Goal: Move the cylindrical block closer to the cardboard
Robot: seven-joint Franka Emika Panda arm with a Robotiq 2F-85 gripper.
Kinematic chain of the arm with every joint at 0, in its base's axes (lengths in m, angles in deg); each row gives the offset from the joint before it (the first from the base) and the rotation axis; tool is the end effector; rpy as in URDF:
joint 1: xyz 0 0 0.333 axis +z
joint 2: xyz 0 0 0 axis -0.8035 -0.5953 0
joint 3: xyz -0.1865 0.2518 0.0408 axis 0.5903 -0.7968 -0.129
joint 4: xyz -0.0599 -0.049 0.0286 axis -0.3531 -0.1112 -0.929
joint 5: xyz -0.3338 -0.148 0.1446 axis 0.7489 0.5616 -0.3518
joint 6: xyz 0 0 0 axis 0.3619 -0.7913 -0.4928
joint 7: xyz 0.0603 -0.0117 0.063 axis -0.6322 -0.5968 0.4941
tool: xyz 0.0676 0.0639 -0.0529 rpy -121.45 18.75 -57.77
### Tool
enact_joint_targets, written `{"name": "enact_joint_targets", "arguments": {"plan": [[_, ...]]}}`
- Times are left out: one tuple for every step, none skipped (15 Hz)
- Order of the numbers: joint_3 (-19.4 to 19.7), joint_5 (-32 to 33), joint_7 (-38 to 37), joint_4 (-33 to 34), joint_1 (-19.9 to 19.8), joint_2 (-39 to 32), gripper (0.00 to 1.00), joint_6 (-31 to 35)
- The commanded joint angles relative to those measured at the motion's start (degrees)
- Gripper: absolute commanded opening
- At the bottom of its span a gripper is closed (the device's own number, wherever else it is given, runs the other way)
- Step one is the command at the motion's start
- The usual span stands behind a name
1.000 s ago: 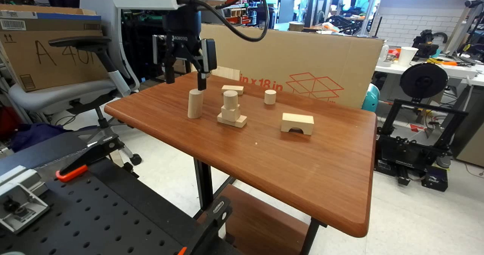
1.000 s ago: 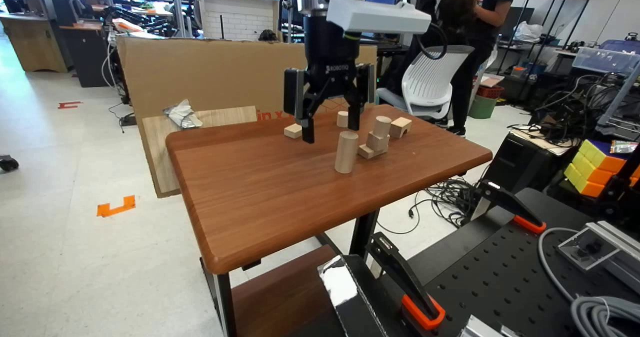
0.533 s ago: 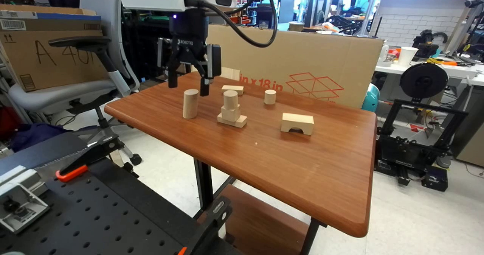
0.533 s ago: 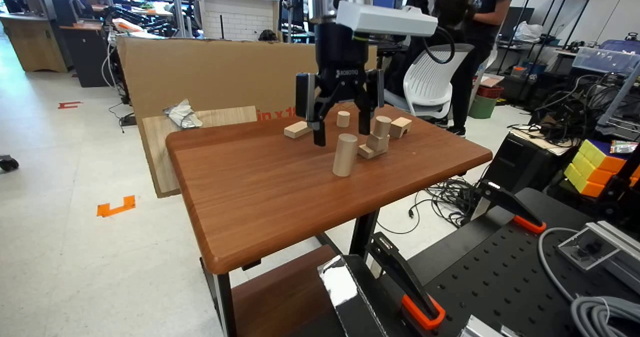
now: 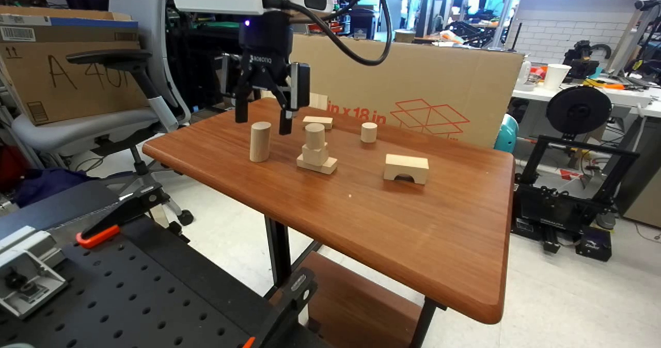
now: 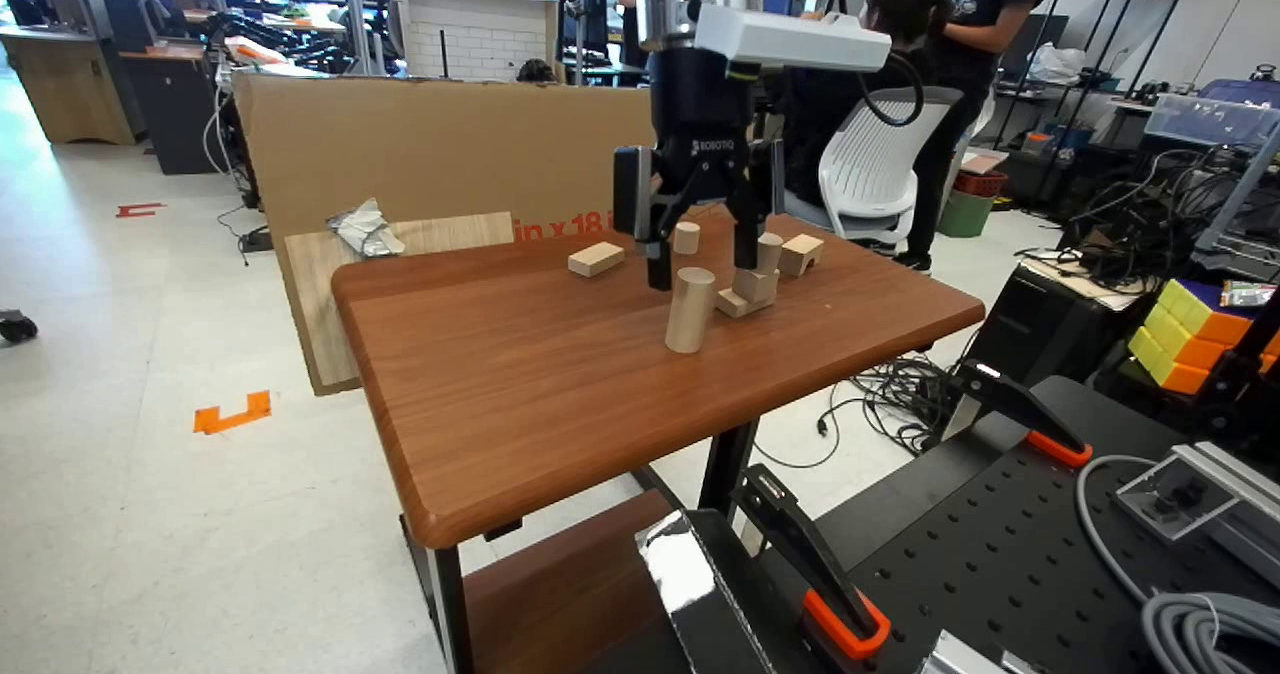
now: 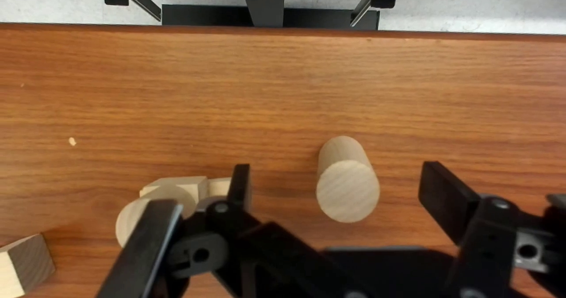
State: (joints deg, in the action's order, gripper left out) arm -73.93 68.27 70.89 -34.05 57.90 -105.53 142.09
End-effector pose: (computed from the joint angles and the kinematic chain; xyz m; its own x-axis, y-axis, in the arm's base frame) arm 0.5429 0.0838 0.2023 0.9707 0.0759 -0.2281 0.0839 -0.9962 0.0253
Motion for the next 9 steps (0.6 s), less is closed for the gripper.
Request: {"name": "enact_joint_targets", "arguments": {"plan": [[0.19, -0.86, 1.25, 1.96, 0.47, -1.03, 0.67, -2.17], [0.16, -0.83, 1.1, 1.97, 0.6, -1.01, 0.58, -2.11], [0.14, -0.77, 0.94, 1.93, 0.76, -0.85, 0.5, -2.14], [0.1, -0.77, 0.86, 2.0, 0.89, -0.74, 0.42, -2.18], [0.08, -0.7, 0.72, 1.99, 1.03, -0.55, 0.35, -2.12], [0.08, -0.55, 0.55, 2.06, 1.23, -0.3, 0.27, -2.06], [0.08, -0.36, 0.33, 2.17, 1.46, -0.13, 0.2, -1.96], [0.12, -0.08, 0.09, 2.5, 1.74, -0.17, 0.13, -1.95], [0.14, 0.23, -0.29, 2.94, 2.11, -0.21, 0.11, -2.22]]}}
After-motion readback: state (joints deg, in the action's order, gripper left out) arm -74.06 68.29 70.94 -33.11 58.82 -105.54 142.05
